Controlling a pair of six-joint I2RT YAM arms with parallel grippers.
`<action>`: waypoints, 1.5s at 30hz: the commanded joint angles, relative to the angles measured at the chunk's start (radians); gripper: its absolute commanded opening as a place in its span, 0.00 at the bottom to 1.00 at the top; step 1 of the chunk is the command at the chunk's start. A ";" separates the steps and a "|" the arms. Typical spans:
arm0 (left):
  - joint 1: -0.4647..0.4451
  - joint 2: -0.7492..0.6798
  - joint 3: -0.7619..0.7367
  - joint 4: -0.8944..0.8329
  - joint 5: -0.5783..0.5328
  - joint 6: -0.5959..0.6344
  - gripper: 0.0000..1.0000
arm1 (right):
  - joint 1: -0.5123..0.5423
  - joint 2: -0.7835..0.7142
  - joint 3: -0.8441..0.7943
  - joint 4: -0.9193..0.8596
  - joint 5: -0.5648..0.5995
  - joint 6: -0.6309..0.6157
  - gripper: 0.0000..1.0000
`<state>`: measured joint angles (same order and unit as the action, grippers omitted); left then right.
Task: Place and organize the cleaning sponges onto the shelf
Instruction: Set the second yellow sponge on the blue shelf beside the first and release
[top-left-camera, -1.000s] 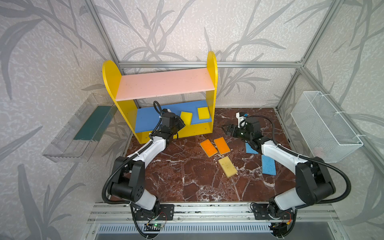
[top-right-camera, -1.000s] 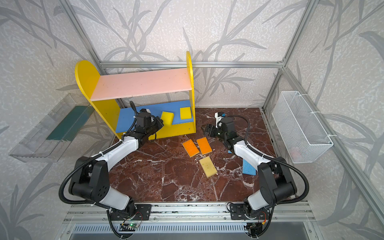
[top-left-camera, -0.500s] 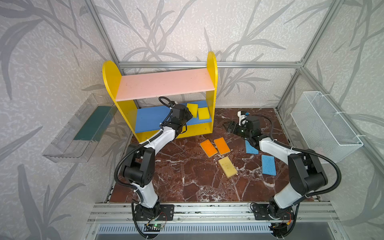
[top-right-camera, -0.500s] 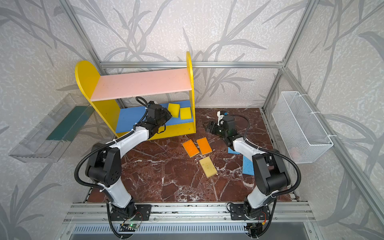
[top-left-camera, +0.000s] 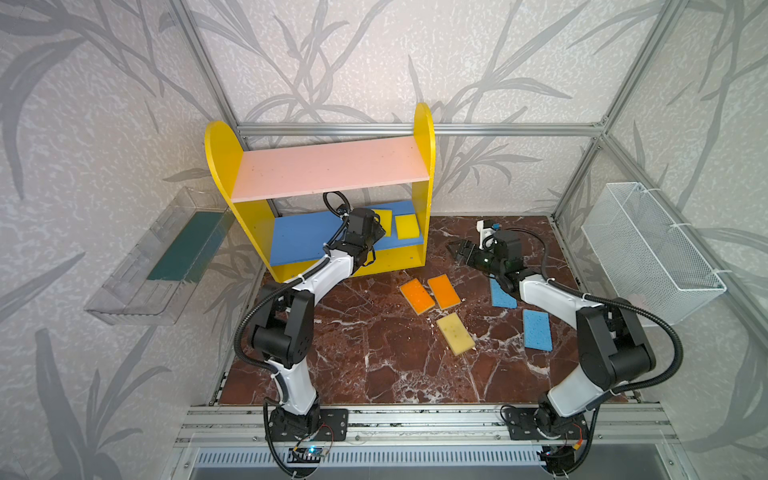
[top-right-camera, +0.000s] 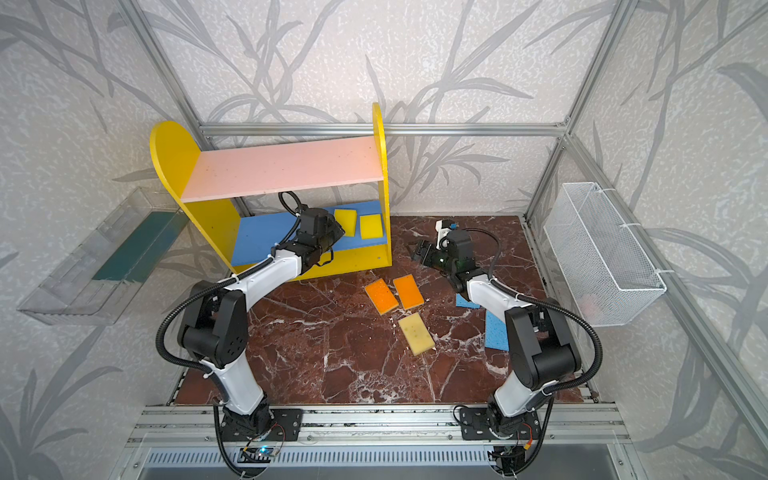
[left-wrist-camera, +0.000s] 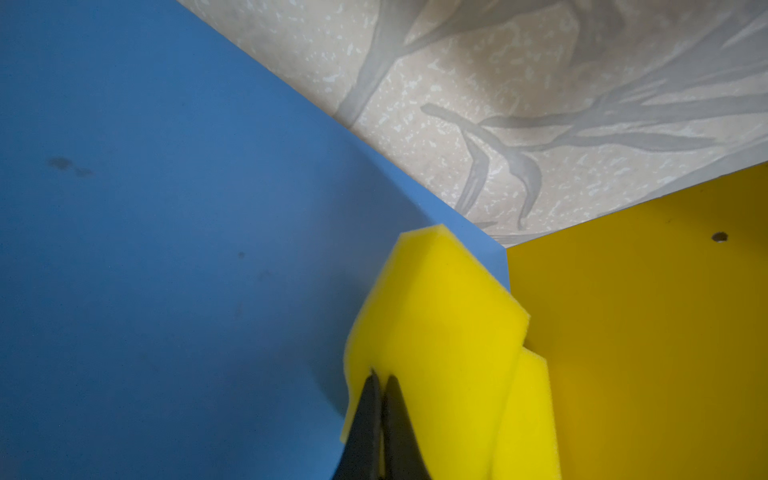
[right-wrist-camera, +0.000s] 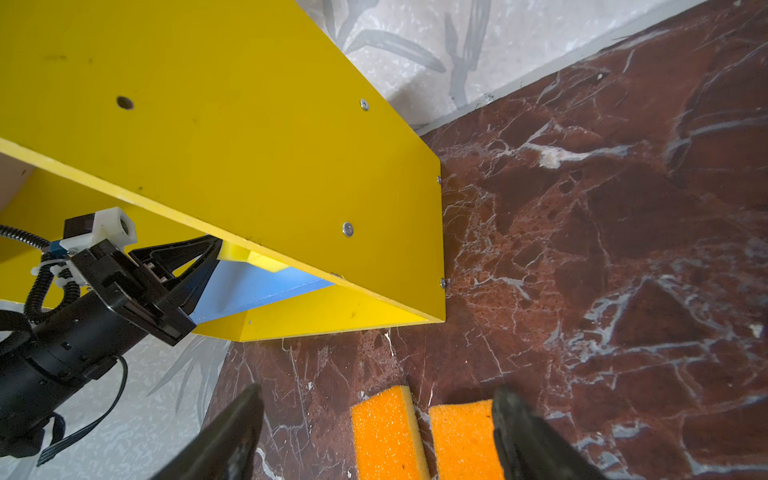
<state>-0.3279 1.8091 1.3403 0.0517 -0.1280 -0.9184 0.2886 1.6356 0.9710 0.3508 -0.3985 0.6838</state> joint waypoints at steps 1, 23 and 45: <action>-0.020 0.016 0.036 -0.010 -0.029 -0.015 0.11 | -0.006 -0.008 -0.007 0.030 -0.010 0.002 0.84; -0.055 -0.080 -0.078 0.003 -0.089 -0.003 0.35 | -0.006 -0.007 -0.015 0.045 -0.031 0.020 0.84; 0.015 -0.020 0.016 -0.018 0.161 0.089 0.57 | -0.006 -0.001 -0.016 0.044 -0.036 0.018 0.84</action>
<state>-0.3328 1.7634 1.2930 0.0292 -0.0566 -0.8589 0.2878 1.6356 0.9638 0.3702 -0.4210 0.7071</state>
